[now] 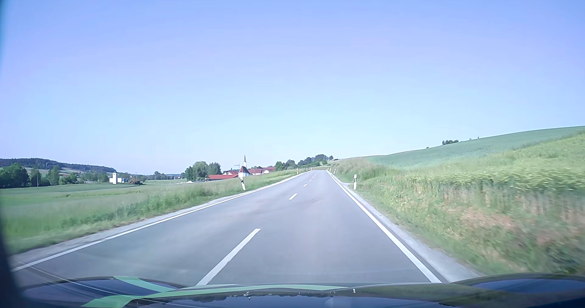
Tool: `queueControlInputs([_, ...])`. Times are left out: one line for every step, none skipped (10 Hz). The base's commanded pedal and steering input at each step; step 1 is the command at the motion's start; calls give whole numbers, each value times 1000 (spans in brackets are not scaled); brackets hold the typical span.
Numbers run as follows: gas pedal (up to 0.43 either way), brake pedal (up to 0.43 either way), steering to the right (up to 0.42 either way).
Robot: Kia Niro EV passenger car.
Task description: Follow the waypoints while adhering to traffic rules and regulations
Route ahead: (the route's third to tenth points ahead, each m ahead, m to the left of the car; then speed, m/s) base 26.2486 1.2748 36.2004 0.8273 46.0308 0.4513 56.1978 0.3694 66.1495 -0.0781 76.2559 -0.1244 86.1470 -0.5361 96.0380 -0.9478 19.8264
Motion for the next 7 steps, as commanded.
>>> queueControlInputs([220,0,11])
queueControlInputs([220,0,10])
queueControlInputs([220,0,9])
queueControlInputs([220,0,7])
queueControlInputs([220,0,5])
queueControlInputs([220,0,3])
queueControlInputs([220,0,1])
